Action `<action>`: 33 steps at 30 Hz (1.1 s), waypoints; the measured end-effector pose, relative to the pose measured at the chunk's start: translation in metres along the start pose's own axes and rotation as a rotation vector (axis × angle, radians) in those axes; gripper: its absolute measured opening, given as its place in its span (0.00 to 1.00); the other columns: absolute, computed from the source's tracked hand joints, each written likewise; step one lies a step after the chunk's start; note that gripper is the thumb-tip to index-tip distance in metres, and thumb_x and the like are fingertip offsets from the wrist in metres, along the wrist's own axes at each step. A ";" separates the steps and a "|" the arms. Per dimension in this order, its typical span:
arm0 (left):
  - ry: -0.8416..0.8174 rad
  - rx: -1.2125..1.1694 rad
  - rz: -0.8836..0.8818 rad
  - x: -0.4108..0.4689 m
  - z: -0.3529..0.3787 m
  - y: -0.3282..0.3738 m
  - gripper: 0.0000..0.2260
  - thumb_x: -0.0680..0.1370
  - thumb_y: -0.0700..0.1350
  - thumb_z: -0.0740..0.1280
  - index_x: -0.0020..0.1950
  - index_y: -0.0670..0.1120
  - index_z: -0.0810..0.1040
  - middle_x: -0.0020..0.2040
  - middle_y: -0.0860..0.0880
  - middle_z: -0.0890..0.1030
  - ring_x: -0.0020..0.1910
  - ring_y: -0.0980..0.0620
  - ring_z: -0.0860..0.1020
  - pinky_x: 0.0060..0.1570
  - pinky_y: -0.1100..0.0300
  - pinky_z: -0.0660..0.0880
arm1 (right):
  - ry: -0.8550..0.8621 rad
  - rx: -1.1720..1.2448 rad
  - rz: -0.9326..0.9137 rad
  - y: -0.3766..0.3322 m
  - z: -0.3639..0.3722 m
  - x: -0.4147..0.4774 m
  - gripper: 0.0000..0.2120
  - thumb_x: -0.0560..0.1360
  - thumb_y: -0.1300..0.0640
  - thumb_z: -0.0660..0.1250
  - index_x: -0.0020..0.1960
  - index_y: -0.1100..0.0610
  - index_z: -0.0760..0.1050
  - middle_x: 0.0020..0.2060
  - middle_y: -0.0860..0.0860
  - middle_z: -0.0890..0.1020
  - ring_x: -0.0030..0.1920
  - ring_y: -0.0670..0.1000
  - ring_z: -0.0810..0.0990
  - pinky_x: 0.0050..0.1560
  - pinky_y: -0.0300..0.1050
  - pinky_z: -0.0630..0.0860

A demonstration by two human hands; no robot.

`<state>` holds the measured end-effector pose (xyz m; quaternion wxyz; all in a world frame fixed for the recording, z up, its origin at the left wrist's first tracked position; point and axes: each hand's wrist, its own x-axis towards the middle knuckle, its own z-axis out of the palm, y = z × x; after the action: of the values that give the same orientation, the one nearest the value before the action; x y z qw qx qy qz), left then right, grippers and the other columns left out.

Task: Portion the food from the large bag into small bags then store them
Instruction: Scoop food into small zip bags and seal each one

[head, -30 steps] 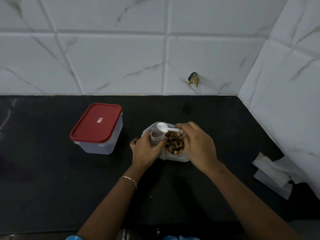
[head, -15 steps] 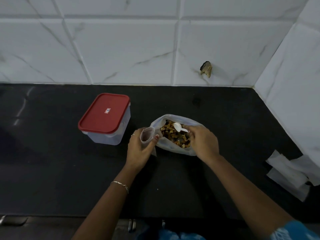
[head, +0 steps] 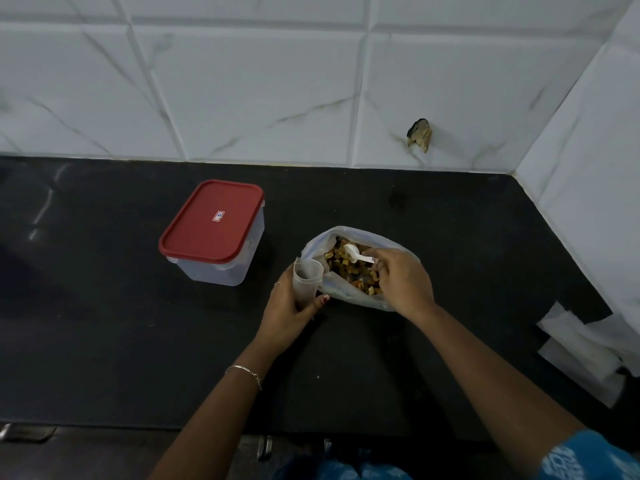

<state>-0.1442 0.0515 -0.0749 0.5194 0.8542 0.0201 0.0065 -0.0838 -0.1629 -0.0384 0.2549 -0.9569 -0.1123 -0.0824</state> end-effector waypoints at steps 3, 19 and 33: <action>0.032 -0.050 -0.005 -0.002 0.001 0.002 0.33 0.73 0.48 0.73 0.73 0.50 0.61 0.68 0.54 0.70 0.66 0.57 0.70 0.62 0.58 0.72 | 0.004 -0.087 -0.031 -0.002 -0.005 -0.007 0.17 0.78 0.61 0.62 0.65 0.51 0.76 0.53 0.48 0.81 0.51 0.45 0.79 0.49 0.39 0.77; 0.037 -0.057 0.008 0.000 0.003 -0.005 0.29 0.73 0.50 0.72 0.68 0.50 0.61 0.66 0.52 0.71 0.64 0.55 0.73 0.58 0.54 0.77 | -0.198 0.467 0.470 -0.003 0.002 -0.005 0.15 0.80 0.61 0.59 0.62 0.51 0.79 0.41 0.49 0.82 0.45 0.50 0.81 0.46 0.44 0.77; -0.030 -0.077 0.044 0.001 -0.003 -0.001 0.25 0.74 0.50 0.71 0.65 0.53 0.62 0.62 0.55 0.71 0.62 0.56 0.74 0.57 0.57 0.77 | -0.218 0.793 0.721 -0.030 -0.002 -0.014 0.13 0.81 0.63 0.58 0.54 0.51 0.80 0.45 0.52 0.81 0.38 0.45 0.74 0.36 0.37 0.70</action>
<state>-0.1437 0.0542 -0.0746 0.5519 0.8339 -0.0069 0.0058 -0.1055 -0.1410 -0.0252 0.5950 -0.7684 0.1745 0.1584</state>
